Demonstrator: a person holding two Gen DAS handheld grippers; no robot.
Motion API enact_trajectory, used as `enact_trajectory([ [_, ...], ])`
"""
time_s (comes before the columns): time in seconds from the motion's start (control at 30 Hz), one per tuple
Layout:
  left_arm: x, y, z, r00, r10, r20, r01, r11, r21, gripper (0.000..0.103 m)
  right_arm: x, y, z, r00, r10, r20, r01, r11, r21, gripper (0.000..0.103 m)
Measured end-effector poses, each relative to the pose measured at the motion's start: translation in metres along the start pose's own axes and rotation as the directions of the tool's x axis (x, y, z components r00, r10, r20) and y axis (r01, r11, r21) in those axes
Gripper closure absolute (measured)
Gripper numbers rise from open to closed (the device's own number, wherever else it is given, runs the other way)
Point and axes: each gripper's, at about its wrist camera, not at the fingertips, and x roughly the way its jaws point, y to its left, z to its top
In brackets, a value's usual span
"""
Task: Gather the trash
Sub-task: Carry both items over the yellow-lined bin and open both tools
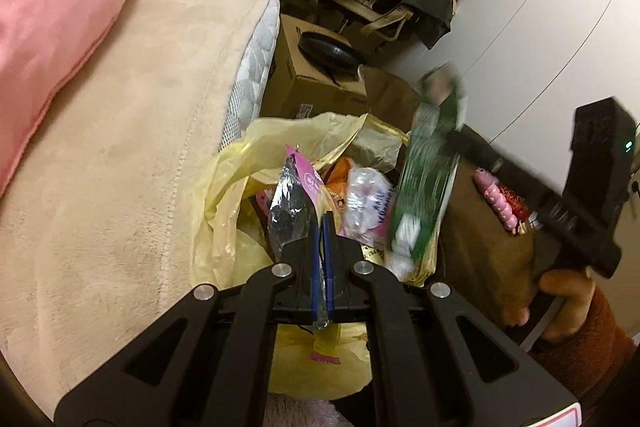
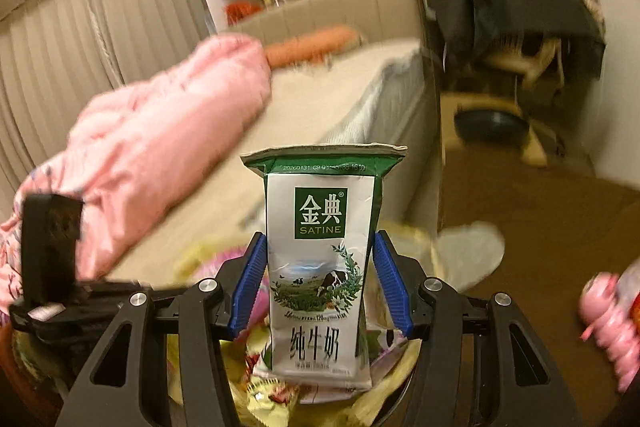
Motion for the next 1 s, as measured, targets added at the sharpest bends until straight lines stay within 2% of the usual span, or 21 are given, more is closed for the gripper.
enact_trajectory([
  [0.23,0.022,-0.008,-0.001,0.999,0.017,-0.043,-0.016,0.999,0.029,0.101,0.026,-0.003,-0.023,0.991,0.013,-0.133,-0.015,1.0,-0.011,0.052],
  [0.5,0.03,-0.005,0.004,0.998,0.032,-0.055,-0.031,0.999,0.016,0.101,0.035,-0.003,-0.022,0.985,0.015,-0.171,-0.019,1.0,-0.02,0.052],
  [0.57,0.025,-0.003,0.006,0.998,0.017,-0.055,-0.017,1.0,-0.003,0.097,0.035,-0.002,-0.021,0.985,0.007,-0.172,-0.011,1.0,-0.025,0.052],
  [0.63,0.019,-0.003,0.007,0.999,0.0,-0.05,-0.001,1.0,-0.017,0.081,0.033,0.0,-0.021,0.985,-0.005,-0.172,-0.002,0.999,-0.037,0.051],
  [0.7,0.012,-0.004,0.008,0.999,-0.005,-0.035,0.004,1.0,-0.021,0.074,0.031,0.001,-0.021,0.985,-0.018,-0.173,0.01,0.999,-0.046,0.051],
  [1.0,-0.022,-0.021,0.015,0.99,0.113,0.083,-0.113,0.994,0.002,0.071,-0.002,-0.002,-0.017,0.992,-0.045,-0.12,0.04,0.998,-0.046,0.049],
])
